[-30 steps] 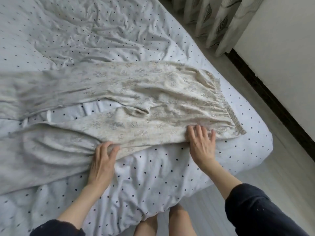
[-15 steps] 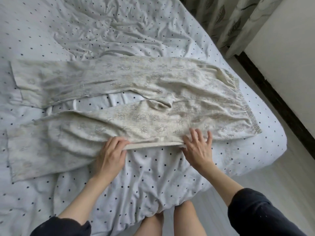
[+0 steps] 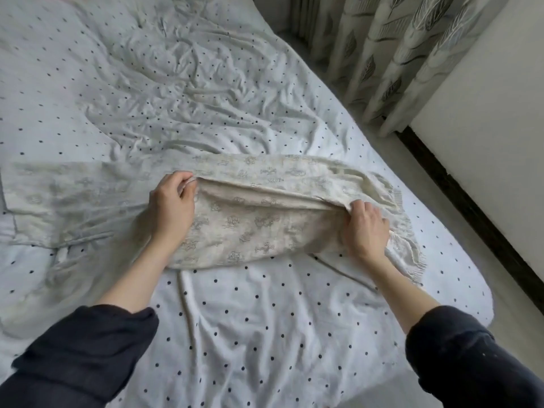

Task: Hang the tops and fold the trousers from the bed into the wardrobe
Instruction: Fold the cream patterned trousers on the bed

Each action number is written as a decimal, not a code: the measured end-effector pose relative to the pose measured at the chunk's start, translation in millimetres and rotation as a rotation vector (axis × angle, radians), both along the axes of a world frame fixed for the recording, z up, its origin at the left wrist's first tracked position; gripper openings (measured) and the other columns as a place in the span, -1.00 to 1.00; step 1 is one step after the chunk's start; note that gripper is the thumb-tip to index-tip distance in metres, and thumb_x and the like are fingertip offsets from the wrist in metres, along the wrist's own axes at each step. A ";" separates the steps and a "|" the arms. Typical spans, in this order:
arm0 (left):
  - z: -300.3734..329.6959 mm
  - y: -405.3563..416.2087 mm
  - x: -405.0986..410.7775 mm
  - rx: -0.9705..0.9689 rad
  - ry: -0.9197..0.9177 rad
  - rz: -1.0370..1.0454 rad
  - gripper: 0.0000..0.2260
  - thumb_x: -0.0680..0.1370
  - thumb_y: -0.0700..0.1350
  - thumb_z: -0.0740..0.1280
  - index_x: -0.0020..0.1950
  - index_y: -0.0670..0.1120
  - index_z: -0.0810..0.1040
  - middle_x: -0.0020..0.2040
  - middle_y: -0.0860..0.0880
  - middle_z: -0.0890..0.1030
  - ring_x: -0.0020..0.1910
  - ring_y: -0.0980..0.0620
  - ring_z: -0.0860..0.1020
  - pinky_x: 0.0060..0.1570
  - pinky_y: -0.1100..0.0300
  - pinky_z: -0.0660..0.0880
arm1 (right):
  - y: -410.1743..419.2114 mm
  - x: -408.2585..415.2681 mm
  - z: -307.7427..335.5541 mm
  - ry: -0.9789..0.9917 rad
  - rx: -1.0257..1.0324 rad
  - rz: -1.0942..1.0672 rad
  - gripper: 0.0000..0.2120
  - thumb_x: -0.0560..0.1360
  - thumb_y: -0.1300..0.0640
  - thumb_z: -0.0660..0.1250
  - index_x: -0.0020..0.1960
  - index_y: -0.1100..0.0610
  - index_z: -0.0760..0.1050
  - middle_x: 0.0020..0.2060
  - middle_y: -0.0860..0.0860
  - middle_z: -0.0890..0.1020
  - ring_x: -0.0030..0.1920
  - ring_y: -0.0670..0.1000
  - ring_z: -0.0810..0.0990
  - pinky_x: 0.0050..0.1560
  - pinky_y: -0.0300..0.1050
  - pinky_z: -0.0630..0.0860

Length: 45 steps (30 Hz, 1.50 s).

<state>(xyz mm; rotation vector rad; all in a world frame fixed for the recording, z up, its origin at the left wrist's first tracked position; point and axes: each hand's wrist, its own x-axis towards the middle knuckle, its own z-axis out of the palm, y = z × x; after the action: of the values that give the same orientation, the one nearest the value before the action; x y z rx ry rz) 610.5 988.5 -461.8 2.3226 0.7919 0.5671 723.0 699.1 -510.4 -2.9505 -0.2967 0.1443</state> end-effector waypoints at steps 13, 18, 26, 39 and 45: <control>-64.6 59.0 117.7 0.035 0.410 0.238 -0.82 0.58 -0.05 0.25 0.05 -0.12 0.57 0.06 -0.19 0.62 0.03 -0.24 0.53 -0.02 0.02 0.41 | 12.8 147.5 -36.8 0.116 -0.103 0.076 -0.76 0.57 0.05 0.20 0.10 0.18 0.49 0.02 0.14 0.58 0.05 0.20 0.53 0.07 0.05 0.33; -78.9 31.2 128.3 0.194 0.536 0.062 -0.82 0.56 -0.12 0.23 0.12 -0.06 0.54 0.10 -0.15 0.54 0.13 -0.17 0.45 0.11 -0.02 0.22 | -9.5 140.1 -41.6 -0.047 -0.077 0.081 -0.80 0.48 0.09 0.36 0.02 0.20 0.54 -0.10 0.16 0.62 -0.05 0.23 0.56 0.08 0.14 0.33; -87.3 -31.8 155.9 0.234 0.447 -0.477 -0.80 0.50 -0.07 0.32 0.12 0.03 0.57 0.02 0.02 0.51 0.08 -0.01 0.45 0.09 0.09 0.16 | -46.8 134.6 -48.9 0.130 0.215 -0.167 -0.62 0.61 0.03 0.02 0.37 0.10 0.35 0.38 0.08 0.36 0.39 0.12 0.27 0.35 0.16 0.19; -86.0 -78.7 208.0 0.192 0.295 -0.374 -0.92 0.55 -0.15 0.30 0.00 -0.09 0.57 -0.02 0.00 0.57 0.02 -0.04 0.49 -0.07 0.21 0.05 | -59.4 158.7 -57.6 0.117 0.207 -0.449 -0.73 0.58 0.03 0.18 0.19 0.15 0.46 0.16 0.09 0.49 0.20 0.11 0.37 0.20 0.02 0.18; -82.3 -86.8 185.7 0.313 0.297 -0.354 -0.68 0.49 -0.25 0.26 0.24 -0.08 0.46 0.24 -0.11 0.46 0.28 -0.08 0.33 0.21 -0.02 0.16 | -26.2 132.8 -51.3 0.124 0.140 -0.255 -0.54 0.61 -0.07 0.01 0.45 0.09 0.23 0.51 0.11 0.13 0.51 0.10 0.02 0.45 0.20 -0.14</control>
<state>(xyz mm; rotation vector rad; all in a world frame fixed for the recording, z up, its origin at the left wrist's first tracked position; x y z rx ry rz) 796.2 901.7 -544.0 2.7964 0.4186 0.2011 855.8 672.9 -561.7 -2.7943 0.0829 0.2592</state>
